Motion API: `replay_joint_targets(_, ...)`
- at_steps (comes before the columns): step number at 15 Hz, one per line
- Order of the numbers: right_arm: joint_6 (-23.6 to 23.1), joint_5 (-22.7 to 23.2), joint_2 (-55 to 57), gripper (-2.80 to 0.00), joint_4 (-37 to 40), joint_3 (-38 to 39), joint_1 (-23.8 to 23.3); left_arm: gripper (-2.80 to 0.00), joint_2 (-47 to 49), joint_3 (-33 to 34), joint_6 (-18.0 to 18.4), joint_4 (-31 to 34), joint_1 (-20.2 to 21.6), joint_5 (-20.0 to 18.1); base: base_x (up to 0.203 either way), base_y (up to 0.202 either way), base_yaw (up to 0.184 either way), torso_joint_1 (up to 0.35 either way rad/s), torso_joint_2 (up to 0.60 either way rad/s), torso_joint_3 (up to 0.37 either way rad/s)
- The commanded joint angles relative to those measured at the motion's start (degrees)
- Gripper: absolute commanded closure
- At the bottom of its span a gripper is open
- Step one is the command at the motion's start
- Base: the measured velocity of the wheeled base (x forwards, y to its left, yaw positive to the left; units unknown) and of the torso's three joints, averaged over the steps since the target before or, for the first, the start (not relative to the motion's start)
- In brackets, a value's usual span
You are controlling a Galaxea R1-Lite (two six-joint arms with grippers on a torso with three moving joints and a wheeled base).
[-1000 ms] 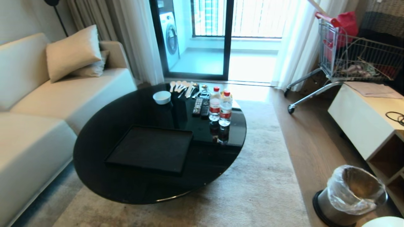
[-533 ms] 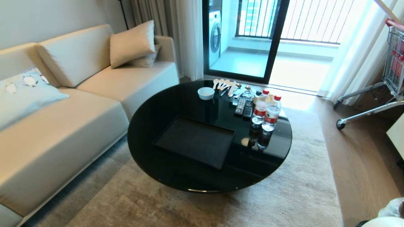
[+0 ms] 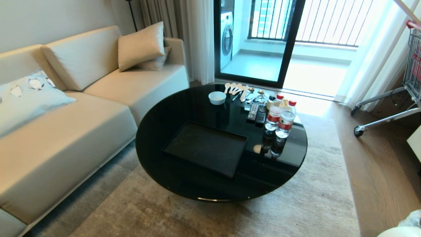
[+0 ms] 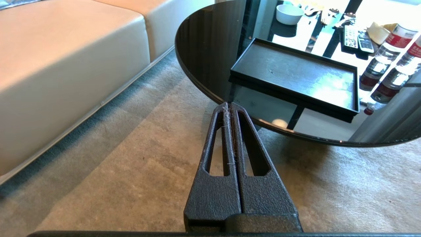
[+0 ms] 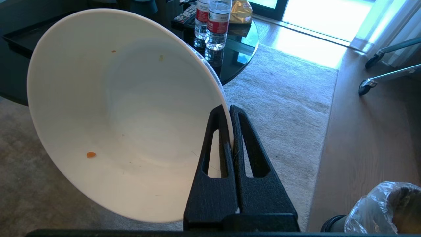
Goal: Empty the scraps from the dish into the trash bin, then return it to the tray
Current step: Put the bowl back to the table
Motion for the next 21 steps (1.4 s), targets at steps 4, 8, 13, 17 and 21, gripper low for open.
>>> replay_joint_targets(4,-0.1,0.1,0.1,0.0,0.0,0.0,0.0,0.0,0.0,0.0,-0.1,0.0,0.0,0.0,0.157,0.0,0.001,0.003,0.01,0.004)
replay_joint_targets(8,-0.1,0.1,0.1,0.0,0.0,0.0,0.0,0.0,0.0,0.0,-0.1,0.0,0.0,0.0,0.186,0.0,0.0,0.004,0.0,0.0)
replay_joint_targets(13,-0.1,0.1,0.1,0.0,0.0,0.0,0.0,0.0,0.0,0.0,-0.1,0.0,0.0,0.0,0.154,0.0,0.001,0.007,0.0,0.002)
replay_joint_targets(17,-0.3,0.0,0.1,0.0,-0.2,0.0,0.0,0.0,0.0,0.0,-0.1,0.0,0.0,0.0,0.0,0.0,0.0,0.0,0.0,0.0)
replay_joint_targets(21,-2.6,0.5,0.1,0.0,0.6,-0.4,0.0,0.0,0.0,0.0,-0.1,0.0,0.0,0.0,0.0,0.0,0.0,0.0,0.0,0.0)
